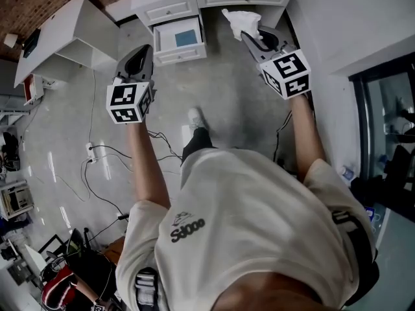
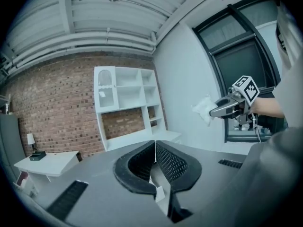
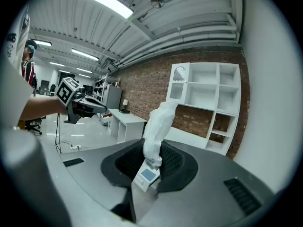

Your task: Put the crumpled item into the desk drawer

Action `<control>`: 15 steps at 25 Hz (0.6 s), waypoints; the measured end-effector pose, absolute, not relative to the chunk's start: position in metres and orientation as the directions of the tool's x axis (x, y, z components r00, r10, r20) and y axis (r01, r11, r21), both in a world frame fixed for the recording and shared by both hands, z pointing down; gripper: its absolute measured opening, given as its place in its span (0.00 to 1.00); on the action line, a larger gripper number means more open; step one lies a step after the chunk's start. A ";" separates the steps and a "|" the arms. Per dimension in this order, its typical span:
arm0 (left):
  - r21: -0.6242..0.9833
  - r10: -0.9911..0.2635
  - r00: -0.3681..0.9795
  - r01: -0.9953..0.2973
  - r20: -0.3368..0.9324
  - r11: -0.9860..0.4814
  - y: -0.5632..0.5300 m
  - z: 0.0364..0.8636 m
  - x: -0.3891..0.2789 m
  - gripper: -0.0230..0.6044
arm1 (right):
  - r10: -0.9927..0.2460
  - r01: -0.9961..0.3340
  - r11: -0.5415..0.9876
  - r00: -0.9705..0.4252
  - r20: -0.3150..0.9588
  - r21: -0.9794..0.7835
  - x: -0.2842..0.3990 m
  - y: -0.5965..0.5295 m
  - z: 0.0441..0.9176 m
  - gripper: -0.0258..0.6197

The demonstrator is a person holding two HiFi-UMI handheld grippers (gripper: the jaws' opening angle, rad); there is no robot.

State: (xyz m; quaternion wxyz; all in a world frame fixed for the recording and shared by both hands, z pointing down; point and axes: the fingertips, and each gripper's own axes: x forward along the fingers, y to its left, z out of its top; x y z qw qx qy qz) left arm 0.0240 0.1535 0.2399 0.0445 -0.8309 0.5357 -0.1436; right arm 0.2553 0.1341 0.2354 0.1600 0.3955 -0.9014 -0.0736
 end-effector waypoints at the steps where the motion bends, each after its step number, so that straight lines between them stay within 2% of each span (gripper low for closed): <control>1: -0.228 -0.902 0.386 -0.876 0.193 -0.424 0.142 0.242 0.019 0.07 | -0.737 -0.689 0.676 -0.635 0.233 0.261 0.251 0.123 0.237 0.14; 15: -0.202 -0.878 0.407 -0.865 0.252 -0.459 -0.037 0.261 -0.084 0.07 | -0.733 -0.695 0.678 -0.611 0.299 0.240 0.145 -0.049 0.249 0.14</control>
